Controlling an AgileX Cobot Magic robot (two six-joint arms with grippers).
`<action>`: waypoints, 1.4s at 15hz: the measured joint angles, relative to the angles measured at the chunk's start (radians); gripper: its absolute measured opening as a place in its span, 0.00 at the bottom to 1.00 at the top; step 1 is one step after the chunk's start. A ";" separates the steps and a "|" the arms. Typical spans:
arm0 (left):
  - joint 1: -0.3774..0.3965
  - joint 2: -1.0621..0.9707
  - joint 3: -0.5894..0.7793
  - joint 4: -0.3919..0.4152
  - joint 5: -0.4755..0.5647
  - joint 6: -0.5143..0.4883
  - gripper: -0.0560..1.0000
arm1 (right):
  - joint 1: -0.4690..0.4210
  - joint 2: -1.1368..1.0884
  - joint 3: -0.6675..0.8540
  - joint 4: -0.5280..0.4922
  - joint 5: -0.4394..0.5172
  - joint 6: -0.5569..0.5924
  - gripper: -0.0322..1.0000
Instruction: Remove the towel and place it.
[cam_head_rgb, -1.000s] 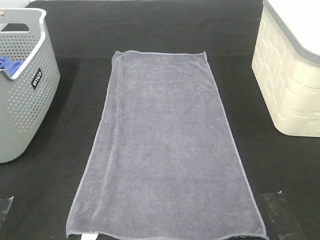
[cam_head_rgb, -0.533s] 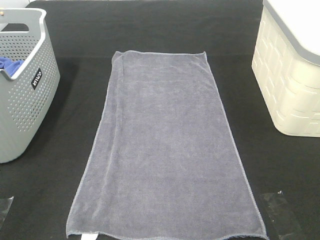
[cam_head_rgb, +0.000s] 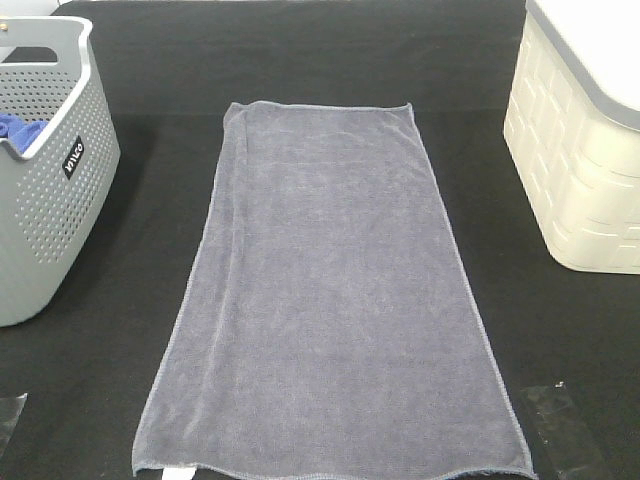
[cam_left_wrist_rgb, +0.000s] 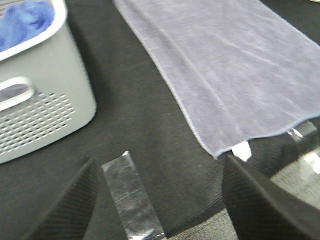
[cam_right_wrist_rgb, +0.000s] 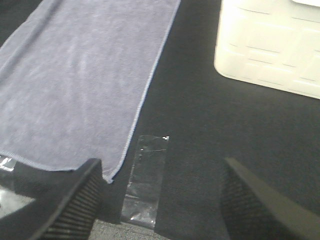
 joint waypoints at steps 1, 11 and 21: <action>0.037 0.000 0.000 0.000 0.000 0.000 0.69 | -0.034 0.000 0.000 0.000 0.000 0.000 0.64; 0.161 -0.124 0.003 0.001 -0.004 0.000 0.69 | -0.187 0.000 0.000 0.000 0.000 0.000 0.64; 0.164 -0.124 0.003 0.001 -0.004 0.001 0.69 | -0.270 -0.111 0.001 0.000 -0.001 0.000 0.64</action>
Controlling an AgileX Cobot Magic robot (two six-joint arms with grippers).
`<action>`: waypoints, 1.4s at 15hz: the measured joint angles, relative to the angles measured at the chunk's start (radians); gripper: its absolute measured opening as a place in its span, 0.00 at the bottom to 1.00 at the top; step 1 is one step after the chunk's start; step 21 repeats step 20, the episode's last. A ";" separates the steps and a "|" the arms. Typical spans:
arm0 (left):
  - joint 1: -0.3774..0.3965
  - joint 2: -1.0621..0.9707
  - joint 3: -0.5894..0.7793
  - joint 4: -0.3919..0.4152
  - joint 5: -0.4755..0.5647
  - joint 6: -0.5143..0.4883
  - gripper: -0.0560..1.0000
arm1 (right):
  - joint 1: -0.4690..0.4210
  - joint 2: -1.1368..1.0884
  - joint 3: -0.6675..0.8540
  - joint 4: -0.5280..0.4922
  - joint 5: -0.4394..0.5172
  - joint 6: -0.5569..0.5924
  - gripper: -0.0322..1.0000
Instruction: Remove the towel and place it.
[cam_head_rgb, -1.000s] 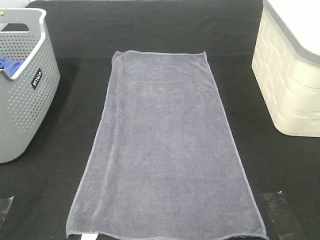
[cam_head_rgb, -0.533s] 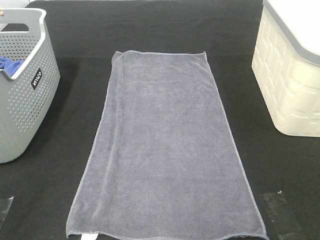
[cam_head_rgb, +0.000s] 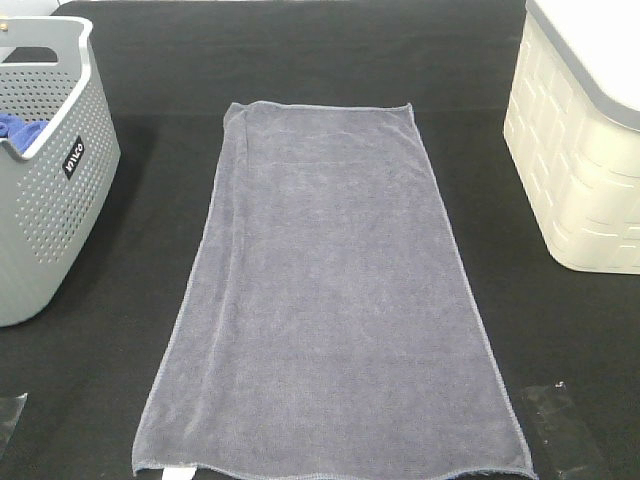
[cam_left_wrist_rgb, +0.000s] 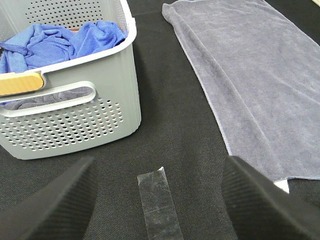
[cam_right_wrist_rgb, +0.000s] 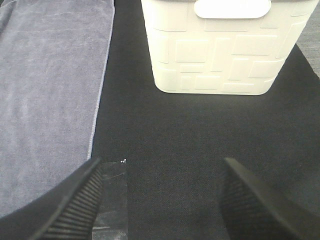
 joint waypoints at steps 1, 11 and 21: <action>0.021 0.000 0.000 0.000 0.000 0.000 0.69 | 0.000 -0.002 0.000 0.000 0.000 0.000 0.64; 0.012 0.000 0.000 0.008 0.000 0.000 0.69 | 0.000 -0.002 0.000 0.000 0.000 0.000 0.64; 0.012 0.000 0.000 0.008 0.000 0.000 0.69 | 0.000 -0.002 0.000 0.000 0.000 0.000 0.64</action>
